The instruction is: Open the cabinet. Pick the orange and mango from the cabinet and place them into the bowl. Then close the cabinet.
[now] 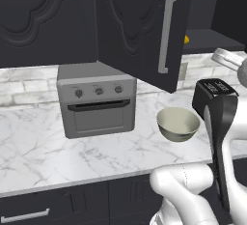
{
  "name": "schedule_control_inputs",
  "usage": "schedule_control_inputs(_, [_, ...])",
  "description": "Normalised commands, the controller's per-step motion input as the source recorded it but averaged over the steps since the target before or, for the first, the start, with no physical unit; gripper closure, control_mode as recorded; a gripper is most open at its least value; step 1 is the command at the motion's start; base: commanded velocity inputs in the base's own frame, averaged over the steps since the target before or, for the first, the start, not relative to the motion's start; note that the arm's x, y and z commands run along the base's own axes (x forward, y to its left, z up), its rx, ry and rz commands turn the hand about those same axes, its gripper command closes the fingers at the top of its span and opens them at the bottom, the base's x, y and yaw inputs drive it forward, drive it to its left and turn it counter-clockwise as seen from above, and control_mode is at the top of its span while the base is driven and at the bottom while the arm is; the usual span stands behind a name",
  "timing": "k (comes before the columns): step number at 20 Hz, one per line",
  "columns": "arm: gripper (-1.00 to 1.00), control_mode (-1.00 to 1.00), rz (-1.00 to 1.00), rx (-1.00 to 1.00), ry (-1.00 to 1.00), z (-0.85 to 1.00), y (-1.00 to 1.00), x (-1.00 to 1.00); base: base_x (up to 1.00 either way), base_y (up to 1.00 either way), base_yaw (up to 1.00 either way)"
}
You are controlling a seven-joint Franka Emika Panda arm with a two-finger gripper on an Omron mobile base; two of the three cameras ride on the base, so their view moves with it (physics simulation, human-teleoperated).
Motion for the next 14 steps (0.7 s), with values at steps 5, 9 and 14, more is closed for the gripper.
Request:
schedule_control_inputs(5, [-1.0, -1.0, 0.31, 0.0, 0.0, -0.25, 0.0, 0.49, 0.0, 0.0, 0.0])
schedule_control_inputs(9, [-1.0, -1.0, 0.37, 0.06, 0.0, -0.22, 0.0, 0.3, 0.0, 0.0, 0.0])
schedule_control_inputs(14, [-1.0, -1.0, 0.35, 0.07, 0.01, -0.04, 0.08, 0.35, 0.0, 0.0, 0.0])
